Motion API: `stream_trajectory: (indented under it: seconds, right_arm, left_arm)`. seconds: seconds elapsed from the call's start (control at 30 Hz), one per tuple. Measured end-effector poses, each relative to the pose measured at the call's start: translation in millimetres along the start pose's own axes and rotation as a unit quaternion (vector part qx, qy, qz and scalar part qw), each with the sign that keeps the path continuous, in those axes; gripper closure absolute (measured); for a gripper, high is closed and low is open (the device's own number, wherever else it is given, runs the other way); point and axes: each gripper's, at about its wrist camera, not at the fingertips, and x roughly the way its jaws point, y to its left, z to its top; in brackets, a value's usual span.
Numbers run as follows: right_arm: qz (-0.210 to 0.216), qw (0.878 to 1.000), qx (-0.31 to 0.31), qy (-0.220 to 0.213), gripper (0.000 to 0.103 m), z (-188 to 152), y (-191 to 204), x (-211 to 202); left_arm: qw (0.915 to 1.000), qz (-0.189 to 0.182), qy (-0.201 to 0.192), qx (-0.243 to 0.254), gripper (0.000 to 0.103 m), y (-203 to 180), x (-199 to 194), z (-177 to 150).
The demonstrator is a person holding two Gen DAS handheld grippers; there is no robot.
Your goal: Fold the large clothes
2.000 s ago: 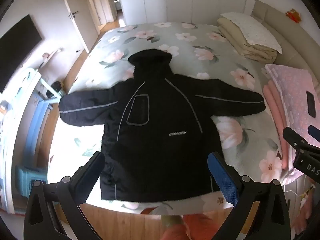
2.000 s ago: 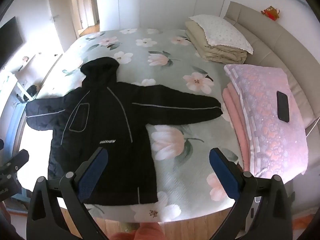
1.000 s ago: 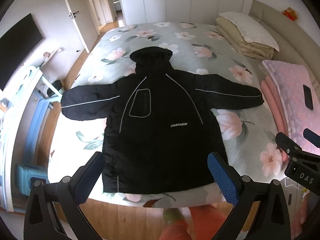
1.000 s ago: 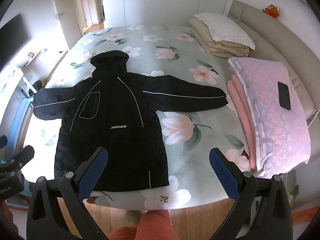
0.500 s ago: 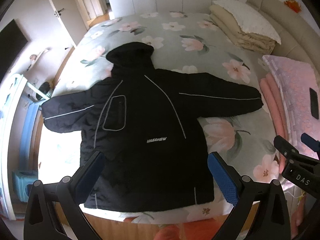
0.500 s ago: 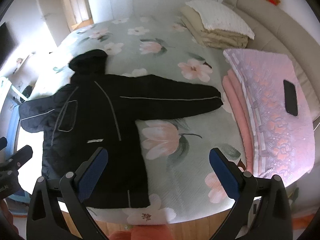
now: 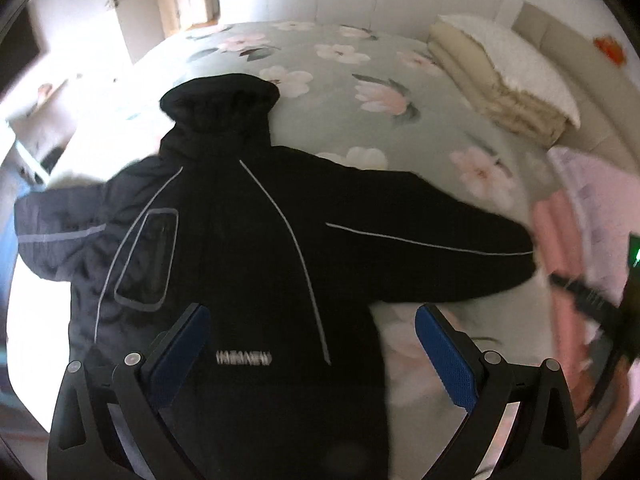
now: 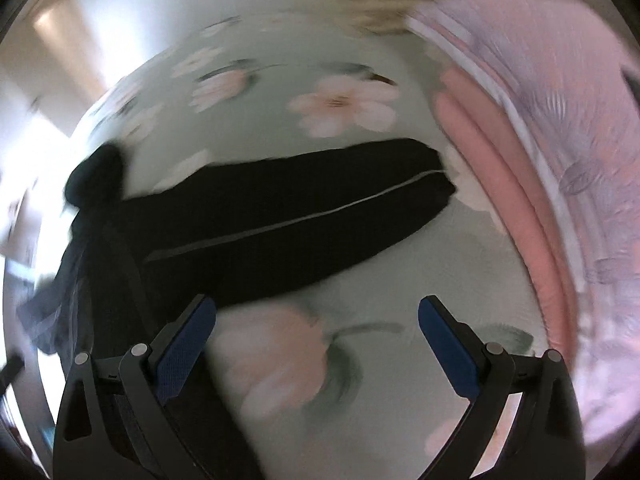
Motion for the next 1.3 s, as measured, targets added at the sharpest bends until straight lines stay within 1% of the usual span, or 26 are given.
stream_trajectory:
  seconds: [0.07,0.13,0.17,0.23,0.3,0.37,0.43,0.5,0.6,0.63,0.67,0.7,0.73,0.77,0.8,0.83,0.87,0.9,0.93,1.0,1.03,1.07,1.13,1.2,1.23,1.3]
  right_arm:
    - [0.001,1.000,0.028,-0.005,0.003,19,-24,28]
    - [0.001,0.998,0.066,-0.008,0.004,39,-53,59]
    - [0.001,0.996,0.090,-0.012,0.004,49,-69,74]
    - [0.012,0.991,0.130,-0.017,0.004,59,-93,99]
    - [0.025,0.987,0.160,-0.010,0.006,65,-111,125]
    - [0.034,0.984,0.177,-0.007,0.011,68,-122,145]
    - [0.031,0.982,0.185,-0.008,0.013,69,-126,158]
    - [0.036,0.982,0.187,-0.003,0.019,71,-126,172]
    - [0.020,0.983,0.180,-0.004,0.022,69,-122,182]
    - [0.013,0.985,0.175,-0.008,0.029,68,-122,181]
    - [0.001,0.987,0.161,-0.013,0.036,67,-119,178]
    - [-0.002,0.988,0.151,-0.013,0.039,67,-117,178]
    - [-0.004,0.990,0.141,-0.014,0.046,66,-115,175]
    - [-0.002,0.991,0.130,-0.013,0.058,65,-112,173]
    - [0.001,0.992,0.124,-0.014,0.063,66,-109,170]
    - [0.000,0.994,0.106,-0.017,0.074,67,-101,164]
    - [-0.009,0.995,0.092,-0.024,0.080,69,-94,158]
    - [-0.027,0.997,0.066,-0.041,0.081,71,-83,146]
    - [-0.033,0.997,0.055,-0.052,0.083,71,-79,136]
    - [-0.045,0.995,0.047,-0.078,0.085,74,-74,119]
    - [-0.045,0.994,0.054,-0.080,0.085,75,-77,118]
    - [-0.044,0.994,0.068,-0.075,0.086,76,-83,122]
    - [-0.056,0.993,0.095,-0.047,0.086,73,-99,144]
    - [-0.060,0.993,0.104,-0.012,0.086,65,-111,175]
    - [-0.054,0.993,0.102,-0.014,0.086,63,-111,180]
    - [-0.062,0.994,0.089,-0.016,0.086,65,-107,177]
  left_arm:
    - [0.9998,0.011,0.004,0.017,0.001,-6,35,5]
    - [0.9996,-0.014,0.019,0.015,0.001,-17,52,14]
    - [0.9994,-0.012,0.026,0.020,0.001,-18,69,16]
    - [0.9993,-0.007,0.025,0.029,0.001,-18,103,19]
    - [0.9990,-0.004,0.027,0.035,0.001,-19,133,24]
    - [0.9991,-0.005,0.026,0.034,0.001,-18,163,30]
    - [0.9991,-0.005,0.029,0.030,0.001,-15,187,35]
    - [0.9991,-0.010,0.033,0.023,0.001,-12,214,39]
    - [0.9981,-0.022,0.057,0.006,0.001,-9,245,36]
    - [0.9977,-0.028,0.062,-0.003,0.001,-7,254,34]
    - [0.9979,-0.031,0.056,-0.010,0.000,-6,256,32]
    - [0.9984,-0.031,0.046,-0.012,0.000,-5,255,31]
    - [0.9986,-0.030,0.042,-0.010,0.000,-6,255,30]
    - [0.9988,-0.027,0.040,-0.009,0.000,-7,256,29]
    - [0.9988,-0.027,0.039,-0.009,0.000,-7,257,28]
    - [0.9987,-0.028,0.040,-0.012,0.000,-7,259,28]
    - [0.9986,-0.029,0.041,-0.015,0.000,-6,260,28]
    - [0.9986,-0.029,0.042,-0.016,0.000,-6,261,29]
    - [0.9985,-0.028,0.045,-0.014,0.000,-6,261,29]
    - [0.9983,-0.032,0.047,-0.013,0.000,-9,260,31]
    - [0.9983,-0.034,0.046,-0.011,0.000,-8,260,30]
    - [0.9984,-0.035,0.045,-0.008,0.000,-7,258,28]
    - [0.9987,-0.028,0.042,-0.001,0.000,-8,259,27]
    - [0.9989,-0.025,0.041,0.000,0.000,-9,258,25]
    - [0.9990,-0.024,0.038,0.002,0.000,-9,258,24]
    - [0.9991,-0.026,0.031,0.006,0.000,-9,257,21]
